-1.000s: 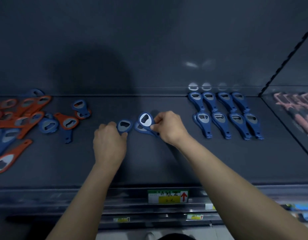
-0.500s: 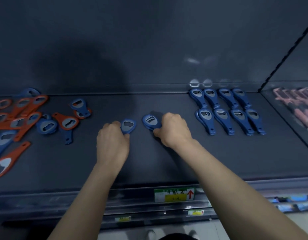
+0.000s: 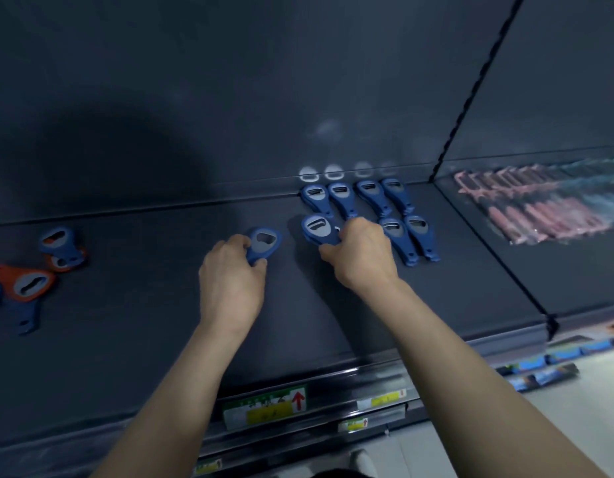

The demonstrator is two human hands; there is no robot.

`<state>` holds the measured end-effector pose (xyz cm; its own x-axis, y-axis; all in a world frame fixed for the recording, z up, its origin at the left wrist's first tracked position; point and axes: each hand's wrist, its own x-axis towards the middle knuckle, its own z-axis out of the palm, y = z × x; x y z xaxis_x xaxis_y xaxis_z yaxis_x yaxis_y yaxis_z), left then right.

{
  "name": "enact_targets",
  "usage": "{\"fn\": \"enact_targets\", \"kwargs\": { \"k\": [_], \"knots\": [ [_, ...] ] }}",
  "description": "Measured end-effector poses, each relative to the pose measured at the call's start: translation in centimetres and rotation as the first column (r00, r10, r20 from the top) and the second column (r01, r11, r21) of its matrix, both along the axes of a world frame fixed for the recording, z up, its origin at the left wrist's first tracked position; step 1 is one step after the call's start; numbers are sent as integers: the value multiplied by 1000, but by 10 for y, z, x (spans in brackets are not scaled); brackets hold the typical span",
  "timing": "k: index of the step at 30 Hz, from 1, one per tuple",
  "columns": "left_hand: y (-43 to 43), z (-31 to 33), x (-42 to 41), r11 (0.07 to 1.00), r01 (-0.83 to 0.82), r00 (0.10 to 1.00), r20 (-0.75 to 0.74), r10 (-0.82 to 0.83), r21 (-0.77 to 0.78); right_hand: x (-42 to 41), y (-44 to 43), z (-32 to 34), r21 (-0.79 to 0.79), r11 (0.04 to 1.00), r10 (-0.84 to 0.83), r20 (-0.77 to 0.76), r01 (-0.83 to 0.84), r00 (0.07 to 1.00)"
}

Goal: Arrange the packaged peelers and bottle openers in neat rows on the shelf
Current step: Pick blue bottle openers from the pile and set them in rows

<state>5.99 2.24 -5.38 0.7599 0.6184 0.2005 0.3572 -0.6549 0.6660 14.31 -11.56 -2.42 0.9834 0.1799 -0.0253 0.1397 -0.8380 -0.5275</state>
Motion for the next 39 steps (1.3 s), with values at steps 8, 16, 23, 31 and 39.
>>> {"fn": "enact_targets", "kwargs": {
  "k": [8,16,23,31,39],
  "knots": [
    [-37,-2,27,998,27,998,-61,-23,54,37,-63,4,13,988,-154,-13,154,988],
    [-68,9,51,970,224,974,17,-226,93,65,-95,3,9,971,-240,-38,241,970],
    [-87,8,70,897,403,915,-95,-392,181,71,-107,0,-25,976,-217,-52,216,975],
    [-82,7,78,819,509,860,-204,-468,266,68,-94,-7,-38,988,-155,-84,152,984],
    [-78,10,86,778,586,809,-204,-551,225,78,-111,-4,21,976,-219,0,219,976]
  ]
}}
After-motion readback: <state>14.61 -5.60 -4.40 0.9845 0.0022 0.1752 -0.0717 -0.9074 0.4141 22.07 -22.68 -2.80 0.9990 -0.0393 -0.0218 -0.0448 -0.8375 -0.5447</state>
